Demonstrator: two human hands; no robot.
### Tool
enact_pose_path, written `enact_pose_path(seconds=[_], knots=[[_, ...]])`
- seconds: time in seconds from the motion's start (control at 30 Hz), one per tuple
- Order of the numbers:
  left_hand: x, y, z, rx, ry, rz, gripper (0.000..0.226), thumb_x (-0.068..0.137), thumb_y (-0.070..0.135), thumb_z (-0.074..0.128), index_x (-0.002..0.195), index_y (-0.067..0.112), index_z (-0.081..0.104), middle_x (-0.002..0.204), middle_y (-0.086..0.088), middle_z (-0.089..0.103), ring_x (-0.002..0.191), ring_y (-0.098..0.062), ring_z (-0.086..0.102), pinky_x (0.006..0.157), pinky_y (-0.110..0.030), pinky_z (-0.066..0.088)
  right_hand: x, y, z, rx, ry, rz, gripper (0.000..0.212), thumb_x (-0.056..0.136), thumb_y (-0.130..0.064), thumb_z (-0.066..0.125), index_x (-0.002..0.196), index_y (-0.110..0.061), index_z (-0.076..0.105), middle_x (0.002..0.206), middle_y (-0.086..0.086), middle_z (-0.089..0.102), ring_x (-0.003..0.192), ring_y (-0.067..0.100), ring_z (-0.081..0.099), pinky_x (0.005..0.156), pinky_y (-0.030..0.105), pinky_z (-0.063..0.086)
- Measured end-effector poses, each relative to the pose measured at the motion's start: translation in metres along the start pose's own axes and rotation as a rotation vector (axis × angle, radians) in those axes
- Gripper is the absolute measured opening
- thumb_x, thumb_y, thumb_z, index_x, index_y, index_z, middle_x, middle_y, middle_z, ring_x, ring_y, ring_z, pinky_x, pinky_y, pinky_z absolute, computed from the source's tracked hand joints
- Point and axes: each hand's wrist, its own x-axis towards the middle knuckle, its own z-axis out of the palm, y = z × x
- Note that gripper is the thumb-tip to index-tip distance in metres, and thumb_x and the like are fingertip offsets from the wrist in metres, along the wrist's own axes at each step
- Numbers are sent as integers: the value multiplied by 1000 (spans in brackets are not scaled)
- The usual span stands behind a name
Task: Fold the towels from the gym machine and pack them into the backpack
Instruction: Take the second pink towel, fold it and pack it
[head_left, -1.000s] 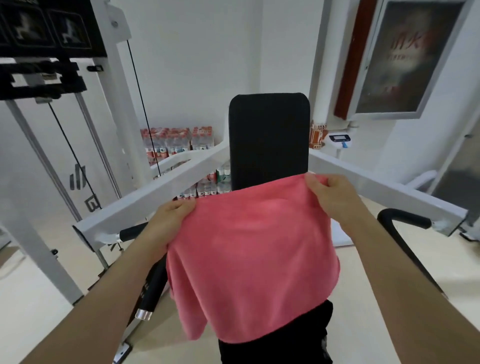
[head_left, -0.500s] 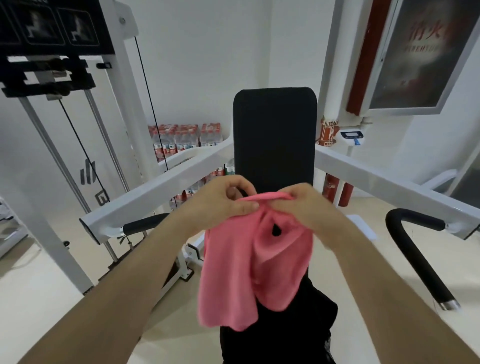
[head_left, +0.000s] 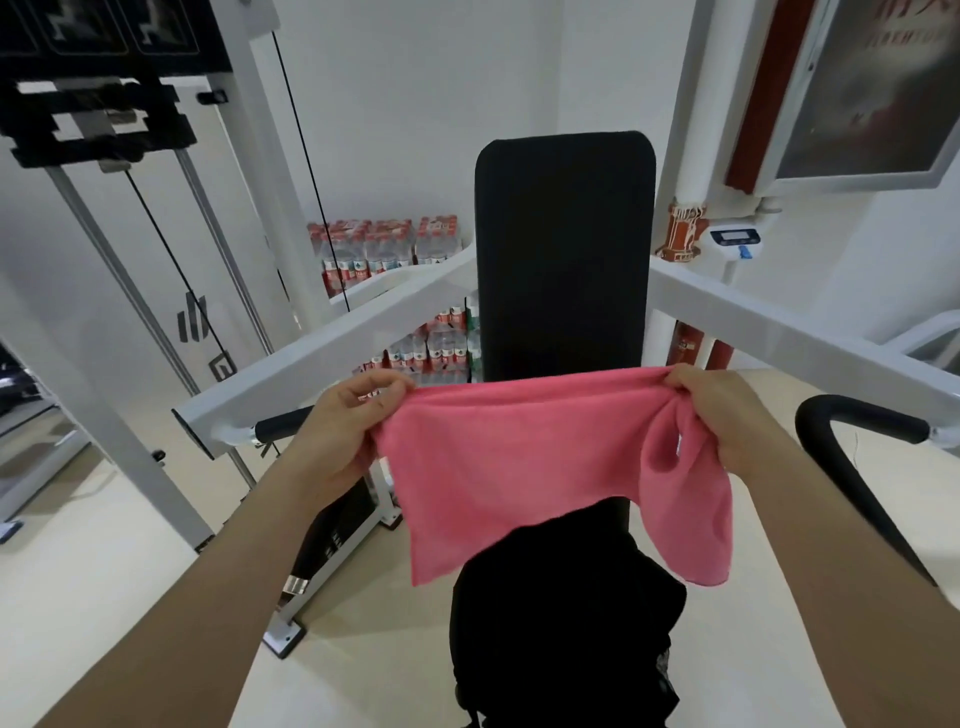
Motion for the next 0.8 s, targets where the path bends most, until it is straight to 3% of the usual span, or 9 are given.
enact_pose_path(seconds=[0.07, 0.17, 0.27, 0.4, 0.5, 0.57, 0.63, 0.7, 0.8], knots=[[1, 1, 0, -23, -115, 24, 11, 80, 19, 67, 89, 15, 74, 75, -5, 64, 57, -13, 57, 52, -22, 54, 6, 3, 3, -110, -52, 22, 29, 75, -35, 63, 86, -9, 69, 87, 14, 68, 82, 31, 64, 79, 42, 52], [-3, 11, 8, 5, -425, -30, 31, 75, 12, 78, 104, 6, 72, 90, -14, 68, 71, -20, 64, 65, -26, 60, 16, 7, 6, -279, -175, 13, 46, 67, -49, 71, 93, -12, 72, 95, 15, 71, 87, 32, 68, 85, 44, 56], [-11, 21, 26, 132, -609, -91, 41, 80, -15, 63, 117, 4, 65, 104, -16, 69, 89, -25, 68, 83, -33, 59, 7, -2, 11, -240, -394, -38, 36, 77, -30, 79, 103, -8, 68, 99, 12, 73, 92, 27, 71, 89, 41, 56], [-22, 33, 64, 637, -344, 145, 21, 92, 4, 57, 97, 16, 73, 84, 0, 76, 76, -11, 72, 67, -23, 57, -13, -12, 17, 91, -634, -79, 24, 88, -1, 62, 112, -3, 65, 105, 15, 72, 97, 26, 69, 84, 35, 57], [-25, 32, 82, 874, -118, 415, 15, 83, 19, 70, 84, 33, 74, 76, 12, 68, 70, 3, 62, 65, -10, 46, -32, -16, 27, 221, -550, -181, 20, 94, -2, 54, 106, -2, 70, 94, 13, 73, 85, 21, 69, 71, 28, 57], [-25, 29, 88, 779, -84, 457, 8, 73, 27, 76, 81, 28, 76, 83, 6, 65, 76, 1, 61, 73, -12, 49, -48, -19, 32, 243, -484, -240, 17, 93, -6, 57, 100, -3, 73, 92, 15, 73, 83, 23, 69, 75, 31, 58], [-27, 27, 95, 489, -153, 350, 21, 68, 26, 75, 82, 11, 75, 84, -5, 71, 78, -13, 68, 78, -25, 56, -64, -23, 36, 223, -450, -304, 13, 88, -8, 64, 95, -3, 74, 90, 16, 72, 81, 26, 69, 76, 35, 58], [-29, 24, 103, 310, -176, 247, 19, 67, 25, 75, 80, 11, 73, 80, -8, 73, 77, -21, 70, 76, -33, 59, -78, -27, 38, 179, -415, -361, 11, 84, -12, 70, 91, -5, 75, 89, 16, 74, 83, 32, 71, 79, 40, 58], [-31, 20, 112, 364, -113, 251, 15, 68, 28, 76, 80, 19, 76, 78, 1, 75, 76, -12, 72, 70, -22, 57, -90, -29, 39, 109, -463, -346, 18, 86, -28, 66, 86, -15, 78, 80, 7, 75, 78, 24, 72, 77, 36, 58]])
